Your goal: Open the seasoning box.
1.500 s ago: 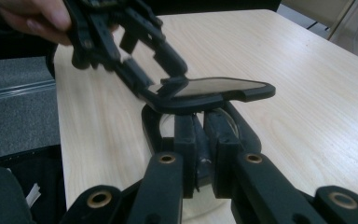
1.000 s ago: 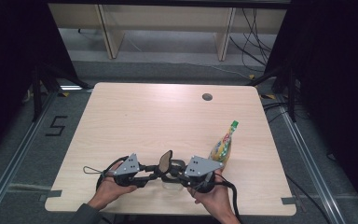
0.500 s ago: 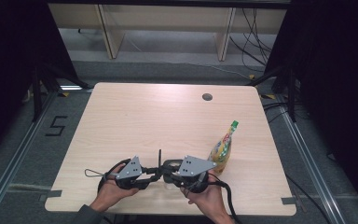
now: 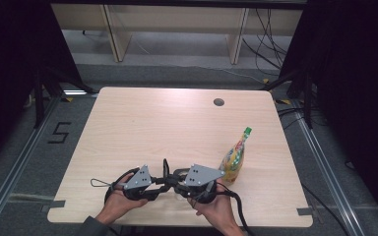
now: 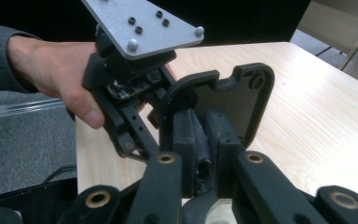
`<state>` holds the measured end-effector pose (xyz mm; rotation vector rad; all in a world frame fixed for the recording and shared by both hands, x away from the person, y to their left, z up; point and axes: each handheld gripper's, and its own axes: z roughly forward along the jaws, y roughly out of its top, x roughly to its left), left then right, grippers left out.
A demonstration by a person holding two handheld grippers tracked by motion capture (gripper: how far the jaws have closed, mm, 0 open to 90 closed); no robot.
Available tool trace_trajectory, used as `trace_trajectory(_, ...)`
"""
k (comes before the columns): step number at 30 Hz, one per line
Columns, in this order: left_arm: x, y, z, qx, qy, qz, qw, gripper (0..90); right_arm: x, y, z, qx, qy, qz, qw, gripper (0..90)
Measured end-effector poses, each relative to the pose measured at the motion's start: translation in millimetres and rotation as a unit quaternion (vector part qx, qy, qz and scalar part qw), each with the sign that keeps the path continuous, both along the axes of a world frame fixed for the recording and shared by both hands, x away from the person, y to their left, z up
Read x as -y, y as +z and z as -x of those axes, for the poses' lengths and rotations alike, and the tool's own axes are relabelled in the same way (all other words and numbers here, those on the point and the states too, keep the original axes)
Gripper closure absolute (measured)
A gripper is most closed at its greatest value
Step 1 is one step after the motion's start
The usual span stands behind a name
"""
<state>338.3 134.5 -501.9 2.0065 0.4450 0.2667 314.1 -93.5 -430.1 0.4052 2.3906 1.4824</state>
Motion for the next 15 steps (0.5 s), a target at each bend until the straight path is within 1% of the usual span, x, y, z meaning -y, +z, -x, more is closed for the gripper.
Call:
trace_trajectory(1,-0.2,0.2,-0.5,0.002,-0.004,0.0,1.0,70.3,1.4,-0.1,-0.1,0.001,-0.001,0.001,1.0,81.6)
trace_trajectory(2,1.1,-0.5,1.0,-0.006,0.002,0.011,0.9999,68.0,3.2,-0.1,0.9,-0.004,-0.004,0.002,1.0,80.6)
trace_trajectory(3,0.9,-0.3,0.8,-0.005,0.001,0.005,1.0,63.5,5.4,-0.5,1.2,0.001,-0.01,0.001,1.0,79.8)
trace_trajectory(4,0.8,-0.3,1.1,0.0,0.004,-0.005,1.0,59.4,9.1,-0.5,1.1,0.001,-0.013,-0.001,0.9999,78.5)
trace_trajectory(5,1.6,-0.5,2.3,-0.002,0.001,-0.003,1.0,58.4,13.3,-0.6,1.6,-0.004,-0.022,-0.005,0.9997,77.2)
trace_trajectory(7,1.8,0.0,4.2,0.003,-0.001,-0.012,0.9999,53.4,21.3,-0.2,3.1,-0.007,-0.029,-0.013,0.9995,75.3)
trace_trajectory(8,2.5,0.0,6.0,-0.001,-0.003,-0.011,0.9999,50.1,26.0,0.5,4.3,-0.006,-0.03,-0.01,0.9995,73.7)
trace_trajectory(9,2.7,0.0,7.7,-0.001,0.0,-0.013,0.9999,47.0,30.8,0.4,6.9,-0.005,-0.04,-0.006,0.9992,71.7)
trace_trajectory(10,1.6,0.8,8.0,0.001,-0.005,-0.021,0.9998,45.6,34.0,-0.6,8.4,-0.002,-0.045,-0.004,0.999,69.7)
trace_trajectory(11,1.0,1.4,11.2,-0.013,0.006,-0.022,0.9997,41.5,42.3,-2.4,12.6,0.003,-0.053,0.02,0.9984,66.6)
trace_trajectory(12,1.0,1.4,11.2,-0.013,0.006,-0.022,0.9997,39.2,45.5,-3.8,14.5,0.011,-0.058,0.03,0.9978,65.3)
trace_trajectory(13,0.7,1.7,11.9,-0.015,0.01,-0.024,0.9995,39.2,45.5,-3.8,14.5,0.011,-0.058,0.03,0.9978,65.3)
trace_trajectory(14,1.2,1.7,13.0,-0.024,0.016,-0.022,0.9993,34.9,57.0,-9.2,20.5,0.005,-0.072,0.046,0.9963,62.3)
trace_trajectory(15,0.7,2.5,12.1,-0.016,0.013,-0.029,0.9994,34.9,57.0,-9.2,20.5,0.005,-0.072,0.046,0.9963,62.3)
